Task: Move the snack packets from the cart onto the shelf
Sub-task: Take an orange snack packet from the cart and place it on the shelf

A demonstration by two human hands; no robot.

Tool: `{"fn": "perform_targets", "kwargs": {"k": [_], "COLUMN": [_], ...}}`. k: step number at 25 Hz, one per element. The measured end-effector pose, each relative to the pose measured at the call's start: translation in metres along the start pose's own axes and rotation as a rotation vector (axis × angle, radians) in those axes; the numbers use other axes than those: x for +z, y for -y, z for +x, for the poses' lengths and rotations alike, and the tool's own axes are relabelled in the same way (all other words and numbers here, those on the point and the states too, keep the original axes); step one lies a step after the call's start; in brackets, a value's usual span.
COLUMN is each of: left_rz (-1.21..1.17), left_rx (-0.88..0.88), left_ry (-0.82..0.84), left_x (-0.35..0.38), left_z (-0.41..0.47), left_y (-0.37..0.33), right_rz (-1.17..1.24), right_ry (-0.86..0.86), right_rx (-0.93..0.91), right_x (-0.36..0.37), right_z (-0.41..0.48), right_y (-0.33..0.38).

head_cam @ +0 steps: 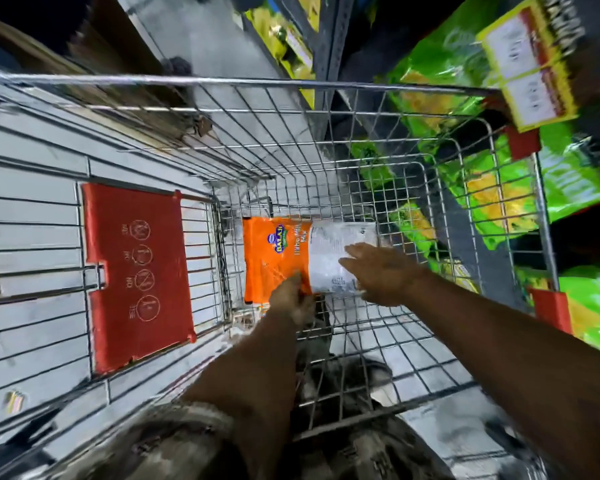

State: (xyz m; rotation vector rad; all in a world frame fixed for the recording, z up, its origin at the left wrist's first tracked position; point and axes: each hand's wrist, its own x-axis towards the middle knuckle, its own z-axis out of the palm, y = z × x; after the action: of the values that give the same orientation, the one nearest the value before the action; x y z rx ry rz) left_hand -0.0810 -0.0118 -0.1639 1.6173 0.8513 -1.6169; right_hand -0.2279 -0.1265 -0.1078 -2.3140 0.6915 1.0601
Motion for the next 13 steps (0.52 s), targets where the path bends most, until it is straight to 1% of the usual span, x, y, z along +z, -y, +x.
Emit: {"fn": "perform_targets", "kwargs": {"k": [2, 4, 7, 9, 10, 11, 12, 13], "left_rz": [-0.091, -0.143, -0.269, -0.342, -0.336, -0.272, -0.149, 0.024], "left_rx": [0.054, 0.064, 0.021, 0.049, 0.087, 0.120, 0.146, 0.168], "left_ry": [-0.004, 0.051, 0.210, 0.295, 0.323, 0.357, 0.394, 0.420], "left_x": [0.003, 0.004, 0.013, 0.025, 0.027, 0.026, 0.022, 0.016], "left_z": [0.000, -0.004, -0.022, -0.036, -0.042, -0.048, -0.053, -0.059], "left_y": [0.003, 0.001, -0.010, -0.013, -0.014, -0.015, -0.018, -0.020], "right_rz": [-0.032, -0.060, -0.128, -0.127, -0.101, -0.051, 0.027, 0.124], "right_ry": [-0.027, -0.103, -0.203, -0.340, -0.425, -0.483, -0.506, -0.505], "right_rx": [0.013, 0.039, 0.150, 0.223, 0.237, 0.244, 0.248, 0.255], "right_x": [-0.001, -0.001, -0.003, -0.008, -0.013, -0.019, -0.025, -0.031], "right_z": [-0.001, 0.001, 0.009, 0.014, 0.017, 0.018, 0.017, 0.013], "right_y": [0.002, 0.007, 0.018, 0.022, 0.022, 0.020, 0.018, 0.014]}}
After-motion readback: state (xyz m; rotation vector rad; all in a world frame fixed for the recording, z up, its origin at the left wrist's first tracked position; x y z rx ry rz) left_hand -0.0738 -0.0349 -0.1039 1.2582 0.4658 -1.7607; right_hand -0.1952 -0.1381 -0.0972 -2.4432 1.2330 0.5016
